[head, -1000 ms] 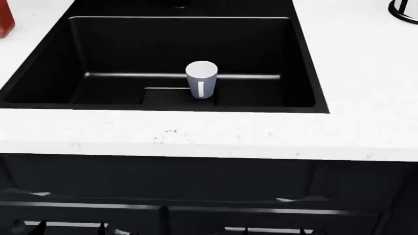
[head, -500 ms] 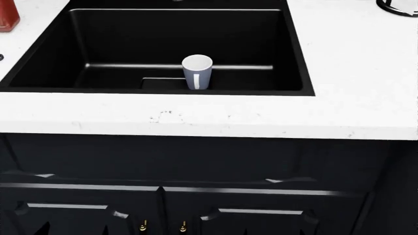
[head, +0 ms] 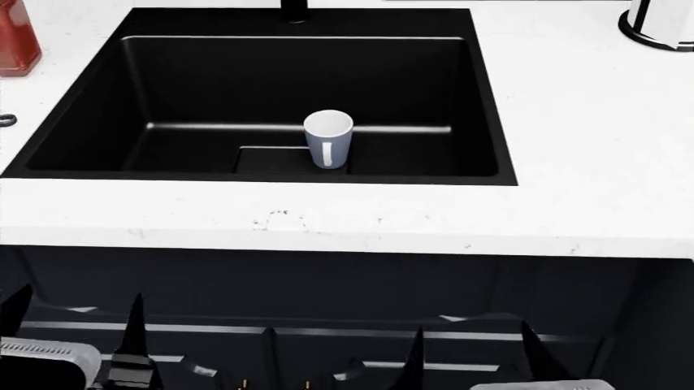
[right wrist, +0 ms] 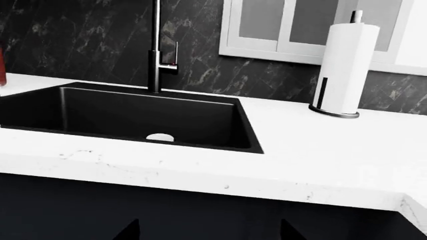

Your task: Turn on the sink faucet.

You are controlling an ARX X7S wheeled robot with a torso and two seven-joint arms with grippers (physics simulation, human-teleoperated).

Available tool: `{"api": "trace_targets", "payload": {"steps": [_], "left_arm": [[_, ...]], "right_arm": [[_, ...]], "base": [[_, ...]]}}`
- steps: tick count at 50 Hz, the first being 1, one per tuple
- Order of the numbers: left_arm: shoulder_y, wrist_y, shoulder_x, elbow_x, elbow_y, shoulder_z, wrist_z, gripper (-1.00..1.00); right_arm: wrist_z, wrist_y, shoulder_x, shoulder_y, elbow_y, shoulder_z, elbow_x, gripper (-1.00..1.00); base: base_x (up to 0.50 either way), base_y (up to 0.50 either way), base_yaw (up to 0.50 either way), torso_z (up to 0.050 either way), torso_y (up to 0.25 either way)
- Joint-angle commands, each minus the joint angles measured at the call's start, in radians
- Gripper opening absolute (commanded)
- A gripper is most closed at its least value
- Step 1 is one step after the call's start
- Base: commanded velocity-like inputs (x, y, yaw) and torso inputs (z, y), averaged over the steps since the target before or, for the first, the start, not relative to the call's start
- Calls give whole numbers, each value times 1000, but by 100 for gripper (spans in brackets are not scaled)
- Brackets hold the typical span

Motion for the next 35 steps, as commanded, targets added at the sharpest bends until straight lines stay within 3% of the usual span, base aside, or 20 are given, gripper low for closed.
{"api": "trace_targets", "payload": {"steps": [1, 7, 14, 24, 28, 35], "left_arm": [[-157, -315, -41, -51, 225, -41, 52, 100], [-306, -490, -62, -83, 284, -47, 64, 100], [-369, -592, -68, -93, 350, -49, 51, 100], [-415, -699, -68, -114, 413, -66, 46, 100], [-489, -767, -74, -127, 417, -61, 51, 100], [-673, -933, -77, -166, 434, -100, 78, 100]], "right_arm": [[-25, 272, 29, 111, -212, 24, -12, 100], [-31, 437, 53, 235, -292, 19, -13, 100], [-39, 569, 65, 340, -350, 16, -2, 100], [-43, 664, 66, 415, -398, 19, 12, 100], [-38, 741, 62, 501, -425, 5, 14, 100], [-32, 944, 64, 759, -473, -59, 19, 100]], "base": [[0, 0, 0, 50, 0], [0, 0, 0, 50, 0], [0, 0, 0, 50, 0], [0, 500, 0, 50, 0], [0, 416, 0, 50, 0], [105, 0, 0, 50, 0]]}}
